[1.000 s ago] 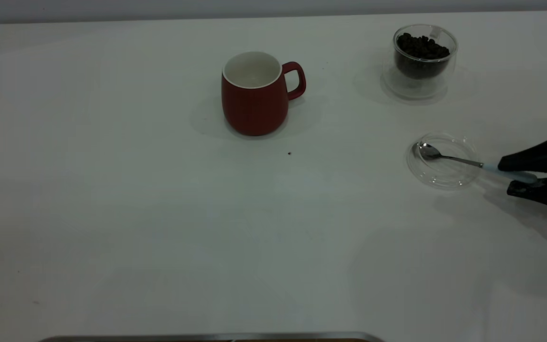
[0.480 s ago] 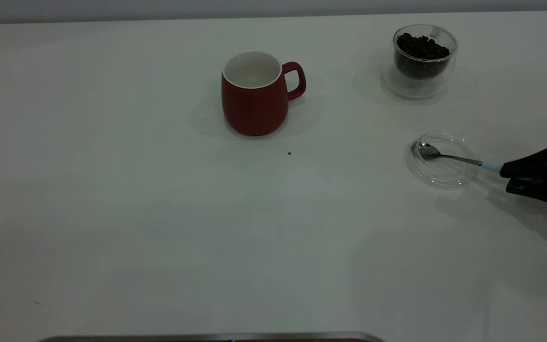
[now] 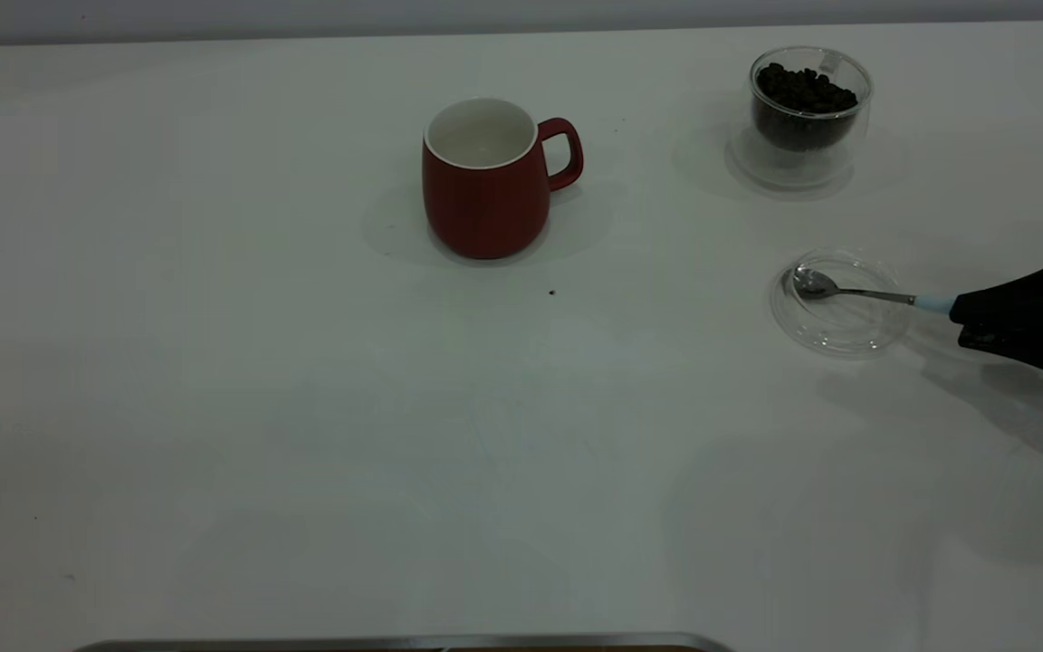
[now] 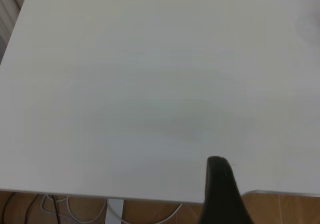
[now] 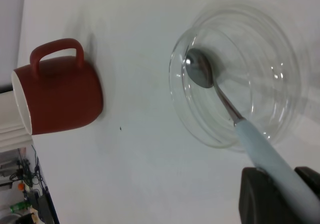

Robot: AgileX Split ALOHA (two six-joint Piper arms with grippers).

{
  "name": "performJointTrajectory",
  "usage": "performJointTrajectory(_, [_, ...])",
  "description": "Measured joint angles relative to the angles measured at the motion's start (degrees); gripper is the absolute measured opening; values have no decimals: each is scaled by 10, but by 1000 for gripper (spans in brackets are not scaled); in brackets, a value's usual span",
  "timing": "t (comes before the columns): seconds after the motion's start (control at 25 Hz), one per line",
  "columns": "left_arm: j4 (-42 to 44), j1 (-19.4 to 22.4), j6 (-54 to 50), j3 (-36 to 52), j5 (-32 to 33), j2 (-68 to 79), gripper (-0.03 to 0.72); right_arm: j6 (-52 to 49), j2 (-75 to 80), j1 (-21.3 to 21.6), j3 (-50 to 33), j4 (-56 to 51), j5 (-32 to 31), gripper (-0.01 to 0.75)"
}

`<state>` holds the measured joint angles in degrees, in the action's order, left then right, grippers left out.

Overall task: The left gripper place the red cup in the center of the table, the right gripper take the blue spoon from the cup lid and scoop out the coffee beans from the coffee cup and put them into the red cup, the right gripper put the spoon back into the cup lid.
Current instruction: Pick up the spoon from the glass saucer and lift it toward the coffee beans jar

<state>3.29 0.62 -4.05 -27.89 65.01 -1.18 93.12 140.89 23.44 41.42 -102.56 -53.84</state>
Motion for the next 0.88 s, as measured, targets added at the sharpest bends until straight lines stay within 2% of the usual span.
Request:
performJointTrajectory(0.68, [0, 0, 0, 0, 0, 0, 532, 15, -3, 0, -1, 0, -11, 123])
performJointTrajectory(0.88, [0, 0, 0, 0, 0, 0, 532, 19, -51, 0, -22, -1, 27, 115])
